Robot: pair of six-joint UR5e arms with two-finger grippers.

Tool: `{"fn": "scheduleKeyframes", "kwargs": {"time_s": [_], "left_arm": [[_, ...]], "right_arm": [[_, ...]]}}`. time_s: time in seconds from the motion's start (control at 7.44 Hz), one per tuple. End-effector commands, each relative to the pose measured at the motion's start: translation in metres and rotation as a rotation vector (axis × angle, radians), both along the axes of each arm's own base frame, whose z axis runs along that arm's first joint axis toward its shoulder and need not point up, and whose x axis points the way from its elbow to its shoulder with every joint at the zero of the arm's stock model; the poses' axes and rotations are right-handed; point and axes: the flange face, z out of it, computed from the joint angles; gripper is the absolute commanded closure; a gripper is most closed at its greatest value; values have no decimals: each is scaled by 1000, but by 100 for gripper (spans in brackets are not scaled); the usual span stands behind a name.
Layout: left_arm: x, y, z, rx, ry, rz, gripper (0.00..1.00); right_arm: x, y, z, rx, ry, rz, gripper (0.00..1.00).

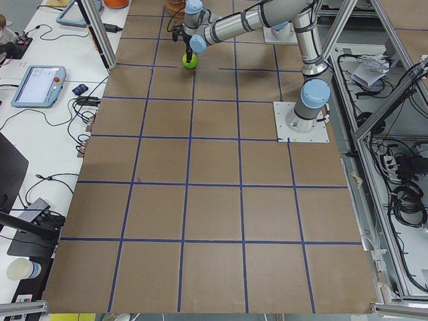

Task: Put all apples into basket
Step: 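Release dark apple into basket while left sets green apple at center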

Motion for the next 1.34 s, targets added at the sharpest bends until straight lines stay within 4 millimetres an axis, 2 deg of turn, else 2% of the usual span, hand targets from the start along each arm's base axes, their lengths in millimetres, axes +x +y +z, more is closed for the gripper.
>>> {"fn": "scheduleKeyframes", "kwargs": {"time_s": [0.0, 0.13, 0.27, 0.4, 0.54, 0.67, 0.81, 0.94, 1.08, 1.21], "left_arm": [[23, -7, 92, 20, -7, -22, 0], [75, -14, 121, 68, -41, -41, 0], [124, -9, 149, 112, -67, -106, 0], [144, 9, 187, 114, -82, -123, 0], [166, 30, 228, 104, -127, -100, 0], [195, 51, 249, 146, -147, -117, 0], [213, 70, 272, 136, -143, -136, 0], [218, 82, 281, 125, -139, -187, 0], [216, 94, 289, 104, -146, -204, 0], [220, 107, 302, 85, -154, -199, 0]], "right_arm": [[-4, 7, 13, -1, 4, -9, 0], [5, 13, 37, 15, -20, -11, 0], [20, 18, 66, 2, -20, 1, 0], [53, 15, 87, -18, -9, 26, 0], [100, 7, 93, -29, -9, 23, 0], [162, -1, 92, -31, -23, -30, 0], [235, -5, 91, -46, -28, -75, 0], [309, -4, 87, -66, -37, -126, 0], [359, 2, 79, -71, -88, -227, 0], [388, 7, 79, -70, -177, -305, 0]]}}
